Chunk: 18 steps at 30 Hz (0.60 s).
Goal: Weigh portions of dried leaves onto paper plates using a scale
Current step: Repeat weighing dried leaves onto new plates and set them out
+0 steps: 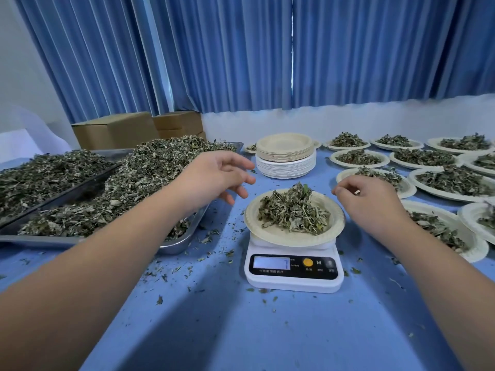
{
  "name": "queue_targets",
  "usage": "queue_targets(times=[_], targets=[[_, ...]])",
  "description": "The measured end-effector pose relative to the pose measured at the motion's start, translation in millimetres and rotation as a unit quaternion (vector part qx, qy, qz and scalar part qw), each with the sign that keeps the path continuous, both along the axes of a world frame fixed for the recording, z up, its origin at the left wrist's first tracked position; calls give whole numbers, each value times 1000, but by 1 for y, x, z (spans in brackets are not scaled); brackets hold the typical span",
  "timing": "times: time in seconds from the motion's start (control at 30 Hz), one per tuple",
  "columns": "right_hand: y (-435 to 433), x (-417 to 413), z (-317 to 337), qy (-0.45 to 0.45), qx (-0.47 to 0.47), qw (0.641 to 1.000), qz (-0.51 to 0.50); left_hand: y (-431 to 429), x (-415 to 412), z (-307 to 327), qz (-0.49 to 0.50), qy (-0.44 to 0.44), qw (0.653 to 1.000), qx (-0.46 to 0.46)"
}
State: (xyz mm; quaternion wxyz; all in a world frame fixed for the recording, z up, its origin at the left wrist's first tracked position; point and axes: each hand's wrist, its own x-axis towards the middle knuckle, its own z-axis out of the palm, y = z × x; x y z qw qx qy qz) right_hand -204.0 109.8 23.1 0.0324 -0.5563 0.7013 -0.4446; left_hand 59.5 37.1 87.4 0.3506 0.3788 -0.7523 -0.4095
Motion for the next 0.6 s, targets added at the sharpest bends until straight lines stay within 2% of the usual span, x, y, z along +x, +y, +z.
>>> queue_targets(times=[0.17, 0.33, 0.5, 0.6], targets=[[2, 2, 1, -12, -8, 1000, -2, 8, -5, -22, 102, 56, 993, -9], [5, 4, 3, 3, -12, 1000, -21, 16, -19, -57, 229, 150, 962, -11], [4, 4, 3, 54, 67, 995, -54, 18, -19, -74, 241, 84, 966, -44], [4, 6, 3, 47, 103, 992, -55, 19, -20, -78, 209, 67, 974, 57]])
